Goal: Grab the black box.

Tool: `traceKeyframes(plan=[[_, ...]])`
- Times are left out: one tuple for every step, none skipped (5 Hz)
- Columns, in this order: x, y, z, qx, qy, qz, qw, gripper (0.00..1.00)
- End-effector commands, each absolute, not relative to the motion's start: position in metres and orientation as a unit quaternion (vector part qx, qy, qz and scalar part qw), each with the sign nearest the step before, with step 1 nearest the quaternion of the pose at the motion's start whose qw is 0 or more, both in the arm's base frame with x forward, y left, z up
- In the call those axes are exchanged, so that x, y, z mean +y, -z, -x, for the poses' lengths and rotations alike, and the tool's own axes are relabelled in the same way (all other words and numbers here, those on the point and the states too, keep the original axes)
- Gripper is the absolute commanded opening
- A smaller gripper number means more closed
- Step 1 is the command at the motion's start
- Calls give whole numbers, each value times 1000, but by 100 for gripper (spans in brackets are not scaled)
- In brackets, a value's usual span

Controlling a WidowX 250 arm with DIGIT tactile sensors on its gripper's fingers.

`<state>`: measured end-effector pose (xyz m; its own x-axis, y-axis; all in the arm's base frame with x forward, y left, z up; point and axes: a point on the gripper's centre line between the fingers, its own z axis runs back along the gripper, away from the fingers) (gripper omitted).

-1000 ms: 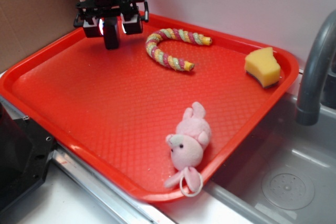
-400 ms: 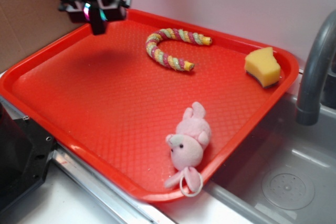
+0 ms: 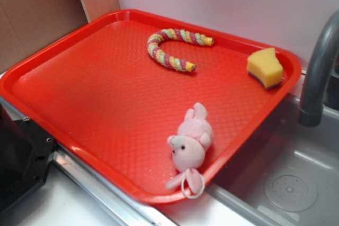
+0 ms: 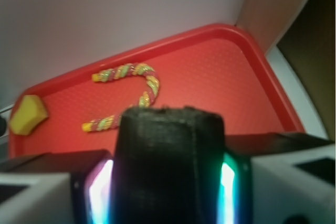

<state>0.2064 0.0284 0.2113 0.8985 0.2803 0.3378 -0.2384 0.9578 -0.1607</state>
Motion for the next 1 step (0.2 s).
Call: traceKeyframes(plan=[[25, -233, -223, -143, -125, 60, 980, 0]])
